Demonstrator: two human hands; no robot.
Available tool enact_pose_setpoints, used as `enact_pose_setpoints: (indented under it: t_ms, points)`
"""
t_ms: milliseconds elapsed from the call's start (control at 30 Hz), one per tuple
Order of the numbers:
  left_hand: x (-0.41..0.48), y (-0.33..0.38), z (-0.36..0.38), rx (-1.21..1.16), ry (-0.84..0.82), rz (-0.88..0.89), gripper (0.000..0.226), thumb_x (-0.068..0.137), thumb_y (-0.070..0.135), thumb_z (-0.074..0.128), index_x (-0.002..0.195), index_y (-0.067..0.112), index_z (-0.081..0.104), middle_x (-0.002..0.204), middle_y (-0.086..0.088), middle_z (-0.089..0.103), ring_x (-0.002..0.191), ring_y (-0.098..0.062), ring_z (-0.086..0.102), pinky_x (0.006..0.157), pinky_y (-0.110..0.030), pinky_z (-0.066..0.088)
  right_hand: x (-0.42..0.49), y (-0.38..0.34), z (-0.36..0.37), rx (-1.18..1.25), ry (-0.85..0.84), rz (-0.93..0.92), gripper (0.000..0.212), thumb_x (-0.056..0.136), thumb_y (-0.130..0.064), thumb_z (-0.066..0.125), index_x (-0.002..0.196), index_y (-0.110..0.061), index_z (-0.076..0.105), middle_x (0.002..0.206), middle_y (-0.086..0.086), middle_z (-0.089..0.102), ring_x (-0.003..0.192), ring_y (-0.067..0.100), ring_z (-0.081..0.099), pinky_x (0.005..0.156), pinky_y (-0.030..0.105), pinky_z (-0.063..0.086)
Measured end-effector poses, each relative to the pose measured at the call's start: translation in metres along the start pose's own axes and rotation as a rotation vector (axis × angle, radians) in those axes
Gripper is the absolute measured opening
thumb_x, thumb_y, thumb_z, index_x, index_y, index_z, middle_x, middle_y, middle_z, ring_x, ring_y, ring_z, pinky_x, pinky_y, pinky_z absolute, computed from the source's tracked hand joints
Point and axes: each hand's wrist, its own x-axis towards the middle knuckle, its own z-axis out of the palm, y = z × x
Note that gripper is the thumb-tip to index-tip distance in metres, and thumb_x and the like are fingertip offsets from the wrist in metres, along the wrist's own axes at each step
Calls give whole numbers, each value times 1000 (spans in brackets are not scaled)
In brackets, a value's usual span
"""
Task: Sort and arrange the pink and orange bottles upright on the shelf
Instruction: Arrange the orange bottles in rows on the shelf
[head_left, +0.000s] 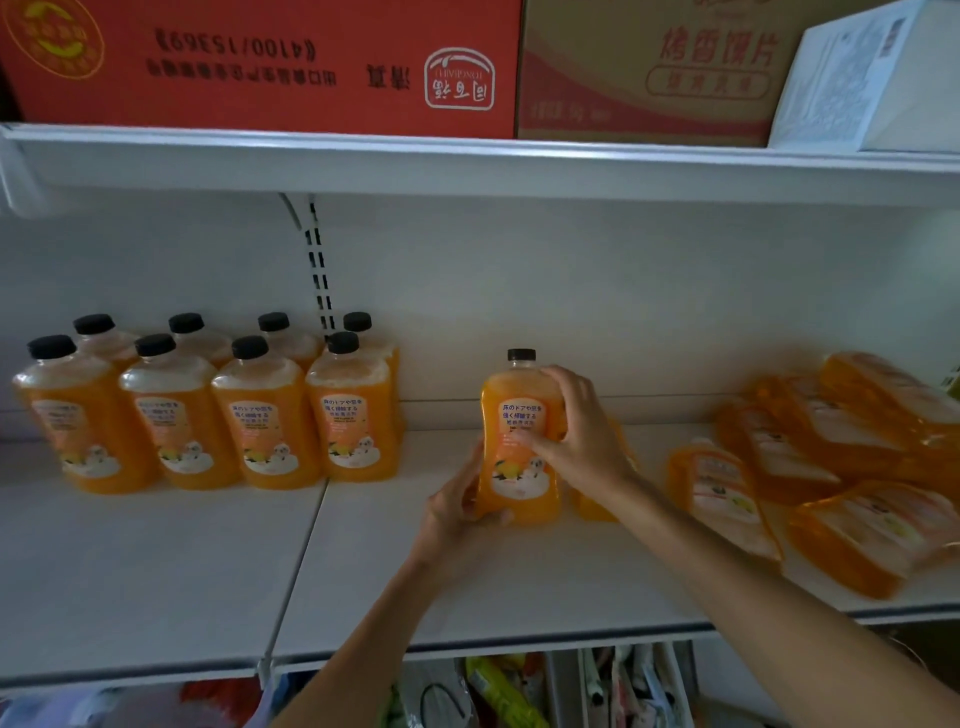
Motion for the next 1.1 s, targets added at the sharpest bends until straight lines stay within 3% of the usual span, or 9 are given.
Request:
enact_pose_setpoints:
  t_ms: [100,200,267,333,433,633,833,967,1100]
  points:
    - [-6,-3,-1,42,-32,-3,76,76,41,67,140,23,30,117,14,61,108,2,57,86,-16,49,-10,9,-3,113,-40,2,83,72,-29,80,138,-24,30,134,1,42,115,13,48,83,18,47]
    - [-12,0,-4,54,11,-27,81,74,62,60,140,23,33,113,19,64,107,-1,59,89,-22,50,-13,9,-3,137,-86,-15,92,66,-30,84,139,-28,28,137,1,40,117,17,50,86,29,53]
    - [-14,2,-11,104,30,-29,75,81,53,58,142,18,32,114,12,64,105,0,60,89,-26,51,-12,2,3,132,-76,-39,94,66,-30,84,138,-39,24,139,-2,35,121,15,45,92,33,51]
    - [-14,2,-21,175,69,-23,61,89,31,56,143,18,30,115,9,62,103,6,59,90,-27,51,-12,-8,13,117,-40,-84,94,67,-26,83,137,-42,21,134,-6,32,121,10,40,94,20,45]
    - [-16,1,-37,342,103,-44,64,93,31,50,146,30,15,125,2,58,109,-8,58,91,-41,50,-10,-20,32,78,0,-173,90,70,-19,82,137,-32,24,130,-4,30,113,-2,34,85,-2,34]
    - [-16,13,-66,821,-4,-43,81,93,27,50,146,23,-11,150,-8,29,128,-25,42,101,-36,38,6,-30,60,18,-39,-247,84,74,-14,79,141,-11,28,141,13,29,117,6,34,84,-6,31]
    - [-36,11,-83,968,1,-34,38,94,32,44,130,18,47,136,2,46,125,-14,39,102,-23,26,27,-34,81,-3,22,-190,82,76,-10,76,142,-11,26,145,12,26,116,5,37,89,13,40]
    - [-33,5,-85,926,25,-29,37,92,33,49,127,21,51,133,5,48,123,-13,42,103,-24,26,38,-29,90,-91,37,-155,85,74,-19,78,142,-11,27,145,9,31,125,24,43,97,36,46]
    - [-33,1,-87,915,31,-13,38,91,34,50,127,22,52,134,7,48,125,-12,40,104,-22,25,53,-31,90,-233,58,-87,88,71,-25,80,141,-14,29,143,5,37,124,28,40,98,46,40]
